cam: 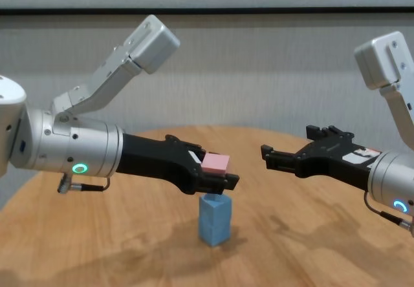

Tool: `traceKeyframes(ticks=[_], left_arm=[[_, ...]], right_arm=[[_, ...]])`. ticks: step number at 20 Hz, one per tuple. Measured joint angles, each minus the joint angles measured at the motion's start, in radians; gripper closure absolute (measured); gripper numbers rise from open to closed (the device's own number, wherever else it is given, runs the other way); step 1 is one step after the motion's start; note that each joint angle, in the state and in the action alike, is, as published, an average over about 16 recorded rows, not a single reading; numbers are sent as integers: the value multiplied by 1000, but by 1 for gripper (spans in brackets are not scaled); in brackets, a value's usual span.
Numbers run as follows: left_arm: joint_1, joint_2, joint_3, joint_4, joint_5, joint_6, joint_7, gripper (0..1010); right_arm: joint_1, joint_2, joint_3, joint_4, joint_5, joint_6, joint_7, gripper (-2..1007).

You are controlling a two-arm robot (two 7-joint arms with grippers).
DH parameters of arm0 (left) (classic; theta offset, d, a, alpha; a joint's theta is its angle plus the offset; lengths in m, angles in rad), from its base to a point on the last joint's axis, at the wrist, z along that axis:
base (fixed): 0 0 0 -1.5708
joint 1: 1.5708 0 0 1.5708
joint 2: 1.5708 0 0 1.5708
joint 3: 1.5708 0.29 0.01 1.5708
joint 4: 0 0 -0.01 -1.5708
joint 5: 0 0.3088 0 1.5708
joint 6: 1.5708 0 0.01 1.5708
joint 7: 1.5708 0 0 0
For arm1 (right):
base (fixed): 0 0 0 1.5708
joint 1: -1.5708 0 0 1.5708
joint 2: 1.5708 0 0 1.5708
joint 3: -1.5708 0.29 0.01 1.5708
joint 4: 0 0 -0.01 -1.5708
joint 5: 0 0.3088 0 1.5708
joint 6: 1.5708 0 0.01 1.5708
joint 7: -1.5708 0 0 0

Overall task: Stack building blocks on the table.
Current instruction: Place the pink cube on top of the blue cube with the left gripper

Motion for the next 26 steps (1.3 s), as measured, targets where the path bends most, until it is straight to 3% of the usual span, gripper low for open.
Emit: traceKeyframes(ticks=[26], left_arm=[[-1, -10, 9, 28, -10, 8, 2, 447]], right_arm=[[0, 0, 0, 0, 0, 0, 0, 2]])
